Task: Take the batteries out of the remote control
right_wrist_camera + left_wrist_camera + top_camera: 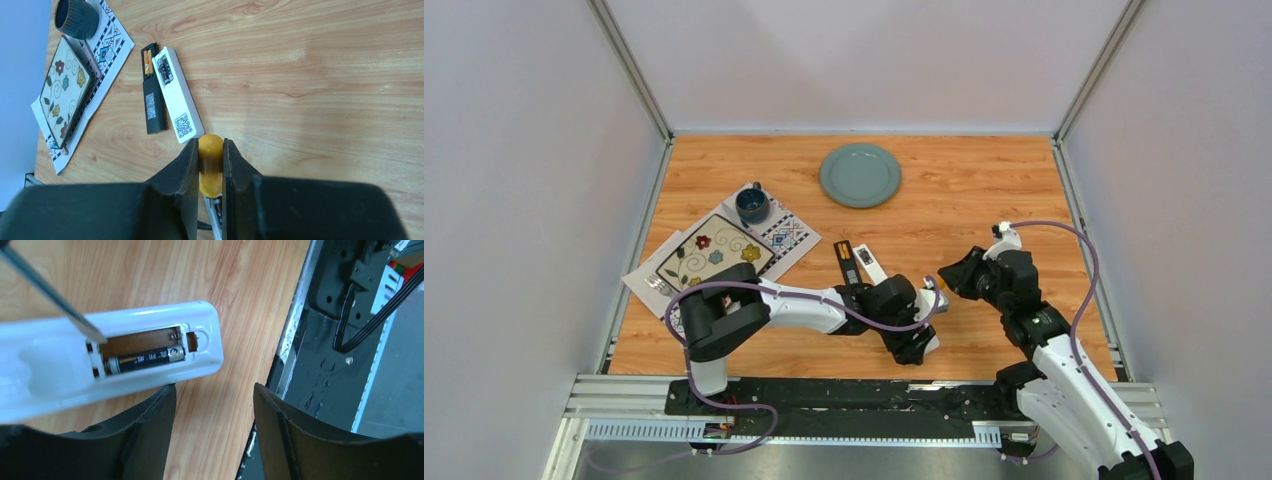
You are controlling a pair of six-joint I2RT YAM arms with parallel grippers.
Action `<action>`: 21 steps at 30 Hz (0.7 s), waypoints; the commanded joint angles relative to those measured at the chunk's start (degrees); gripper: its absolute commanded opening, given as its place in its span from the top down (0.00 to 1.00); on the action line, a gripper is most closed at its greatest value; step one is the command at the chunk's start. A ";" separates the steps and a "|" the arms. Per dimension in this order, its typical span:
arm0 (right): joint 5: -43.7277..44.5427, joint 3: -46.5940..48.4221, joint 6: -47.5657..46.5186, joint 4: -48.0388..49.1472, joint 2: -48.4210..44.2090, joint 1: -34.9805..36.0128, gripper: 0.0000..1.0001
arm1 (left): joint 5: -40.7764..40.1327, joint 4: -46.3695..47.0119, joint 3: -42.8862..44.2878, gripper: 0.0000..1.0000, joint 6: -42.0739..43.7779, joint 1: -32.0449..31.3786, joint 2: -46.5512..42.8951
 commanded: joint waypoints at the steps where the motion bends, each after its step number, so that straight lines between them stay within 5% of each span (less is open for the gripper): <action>1: 0.98 2.38 -1.10 -0.22 -1.16 0.07 1.00 | 2.00 -2.03 1.58 0.34 -2.75 0.39 4.34; 13: -0.51 1.77 -2.07 -0.48 0.76 0.16 1.00 | -0.11 0.35 -7.99 0.43 -3.45 5.05 -6.03; 21: -0.95 0.62 -3.12 1.19 3.76 0.42 1.00 | 1.12 1.32 -6.86 0.57 -5.03 5.93 -2.08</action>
